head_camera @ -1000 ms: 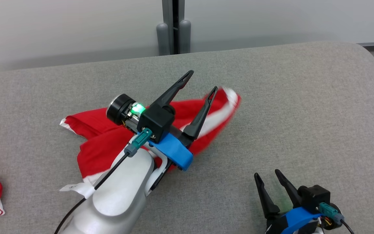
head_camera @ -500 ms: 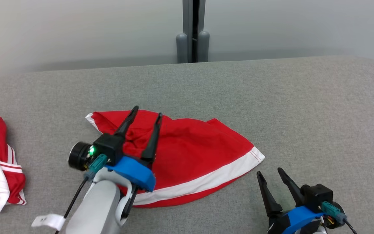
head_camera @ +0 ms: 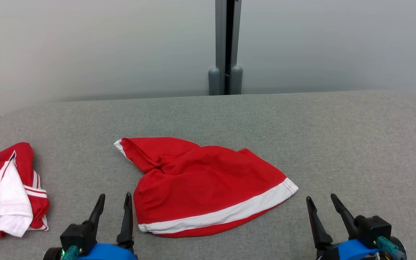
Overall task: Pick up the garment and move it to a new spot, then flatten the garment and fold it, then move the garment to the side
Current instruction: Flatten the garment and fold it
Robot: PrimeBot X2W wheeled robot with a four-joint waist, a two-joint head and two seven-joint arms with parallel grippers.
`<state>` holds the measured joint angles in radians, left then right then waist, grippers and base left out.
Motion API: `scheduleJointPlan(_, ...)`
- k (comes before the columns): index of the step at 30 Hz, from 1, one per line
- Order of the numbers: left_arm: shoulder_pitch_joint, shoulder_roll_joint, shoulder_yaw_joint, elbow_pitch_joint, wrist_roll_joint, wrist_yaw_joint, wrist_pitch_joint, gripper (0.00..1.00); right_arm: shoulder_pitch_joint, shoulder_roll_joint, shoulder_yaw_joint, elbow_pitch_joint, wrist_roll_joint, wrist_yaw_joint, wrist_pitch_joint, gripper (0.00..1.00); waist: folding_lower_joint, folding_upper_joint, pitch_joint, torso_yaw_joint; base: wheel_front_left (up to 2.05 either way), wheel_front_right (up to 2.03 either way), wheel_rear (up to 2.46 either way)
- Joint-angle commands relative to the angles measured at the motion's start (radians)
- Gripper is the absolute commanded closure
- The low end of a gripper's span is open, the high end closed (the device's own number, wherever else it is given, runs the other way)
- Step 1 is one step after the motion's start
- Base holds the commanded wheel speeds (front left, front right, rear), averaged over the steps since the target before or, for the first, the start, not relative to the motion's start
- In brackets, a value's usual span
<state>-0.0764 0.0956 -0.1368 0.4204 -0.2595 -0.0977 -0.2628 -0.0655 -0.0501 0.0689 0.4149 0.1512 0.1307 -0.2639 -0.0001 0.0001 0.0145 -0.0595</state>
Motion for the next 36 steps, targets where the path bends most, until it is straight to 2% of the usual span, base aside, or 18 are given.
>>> scheduleJointPlan(1,0.033,-0.005,0.018,-0.011,0.020,-0.005,-0.003,0.00,0.016,-0.002,-0.008,-0.003,-0.010,0.000,-0.001,0.00,0.0001,-0.0001,-0.007,0.004,0.00,0.00,0.00)
scheduleJointPlan(8,0.139,-0.033,0.047,0.010,0.043,-0.023,-0.003,0.00,0.043,-0.002,-0.005,0.020,-0.012,0.000,-0.001,0.00,0.0001,-0.0001,-0.025,0.023,0.00,0.00,0.00)
scheduleJointPlan(17,0.117,-0.044,0.044,0.034,0.044,-0.033,-0.003,0.00,0.032,-0.002,0.006,0.025,-0.011,0.000,-0.001,0.00,0.0001,-0.0001,-0.017,0.030,0.00,0.00,0.00)
scheduleJointPlan(25,0.056,-0.036,-0.083,0.111,-0.055,-0.033,-0.003,0.00,0.018,-0.002,0.025,0.030,-0.015,0.000,-0.001,0.00,0.0001,-0.0001,0.026,0.023,0.00,0.00,0.00)
scheduleJointPlan(31,0.009,-0.015,-0.125,0.197,-0.118,-0.034,-0.003,0.00,-0.004,-0.002,0.028,0.024,-0.020,0.000,-0.001,0.00,0.0001,-0.0001,0.064,0.014,0.00,0.00,0.00)
scheduleJointPlan(36,-0.016,0.001,-0.155,0.205,-0.154,-0.034,-0.003,0.00,-0.015,-0.002,0.025,0.017,-0.024,0.000,-0.001,0.00,0.0001,-0.0001,0.085,0.014,0.00,0.00,0.00)
